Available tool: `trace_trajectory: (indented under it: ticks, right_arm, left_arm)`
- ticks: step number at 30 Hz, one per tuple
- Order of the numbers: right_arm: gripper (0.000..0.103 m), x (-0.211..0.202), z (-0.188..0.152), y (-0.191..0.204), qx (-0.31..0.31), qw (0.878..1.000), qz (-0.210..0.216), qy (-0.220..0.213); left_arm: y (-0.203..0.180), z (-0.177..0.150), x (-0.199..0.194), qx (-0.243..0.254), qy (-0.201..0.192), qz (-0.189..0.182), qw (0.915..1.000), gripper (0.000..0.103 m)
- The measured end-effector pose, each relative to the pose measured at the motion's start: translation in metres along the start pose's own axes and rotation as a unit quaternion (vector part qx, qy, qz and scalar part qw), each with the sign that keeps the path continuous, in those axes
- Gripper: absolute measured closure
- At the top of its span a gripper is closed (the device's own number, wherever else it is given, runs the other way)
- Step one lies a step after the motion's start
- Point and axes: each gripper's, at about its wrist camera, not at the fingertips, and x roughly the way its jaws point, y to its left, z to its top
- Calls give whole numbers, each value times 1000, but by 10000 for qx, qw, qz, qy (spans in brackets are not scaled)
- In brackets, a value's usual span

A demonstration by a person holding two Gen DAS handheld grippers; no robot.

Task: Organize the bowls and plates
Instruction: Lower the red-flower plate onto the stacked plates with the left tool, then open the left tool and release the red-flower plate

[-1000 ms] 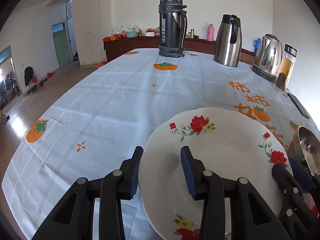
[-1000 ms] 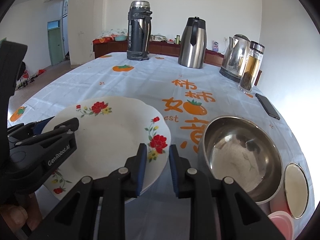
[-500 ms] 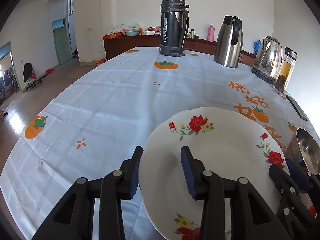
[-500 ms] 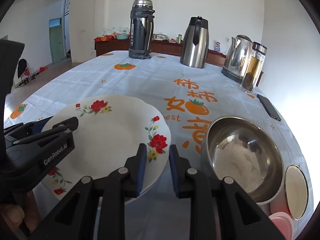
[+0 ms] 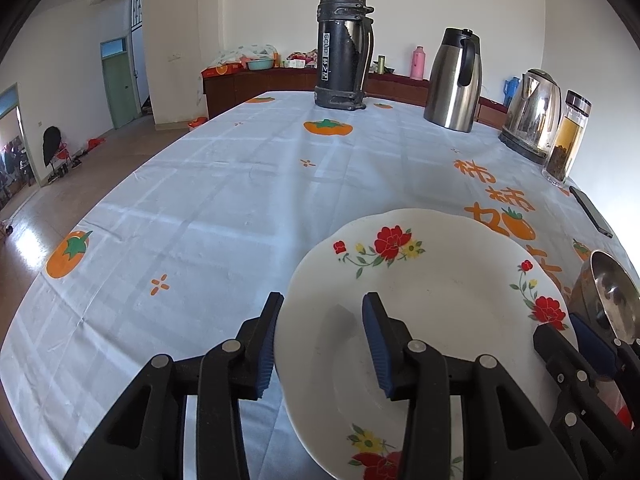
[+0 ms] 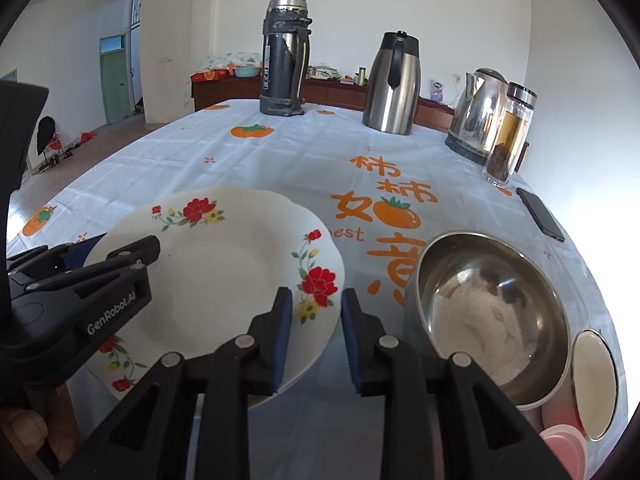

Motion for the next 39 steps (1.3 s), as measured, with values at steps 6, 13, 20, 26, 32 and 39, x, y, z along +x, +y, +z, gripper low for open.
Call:
trace_trajectory:
  ticks: [6, 13, 20, 26, 32, 39]
  right_arm:
    - [70, 1, 1, 2, -25, 10000, 83, -4]
    - [64, -6, 0, 6, -124, 9997, 162, -160]
    - [56, -12, 0, 17, -400, 9987, 47, -324]
    - [52, -10, 1, 10, -250, 9992, 146, -283]
    - [52, -16, 0, 10, -241, 9987, 54, -435]
    - [48, -22, 0, 8, -171, 9980, -15, -601]
  left_arm:
    - [0, 0, 0, -5, 6, -31, 10000, 56]
    - [-2, 0, -1, 57, -6, -72, 10000, 43]
    - [4, 0, -5, -111, -125, -118, 9998, 34]
    - [6, 0, -4, -139, -113, -147, 9997, 33]
    - [8, 1, -6, -200, -168, -176, 9995, 33]
    - [4, 1, -7, -131, -192, -2, 9997, 33]
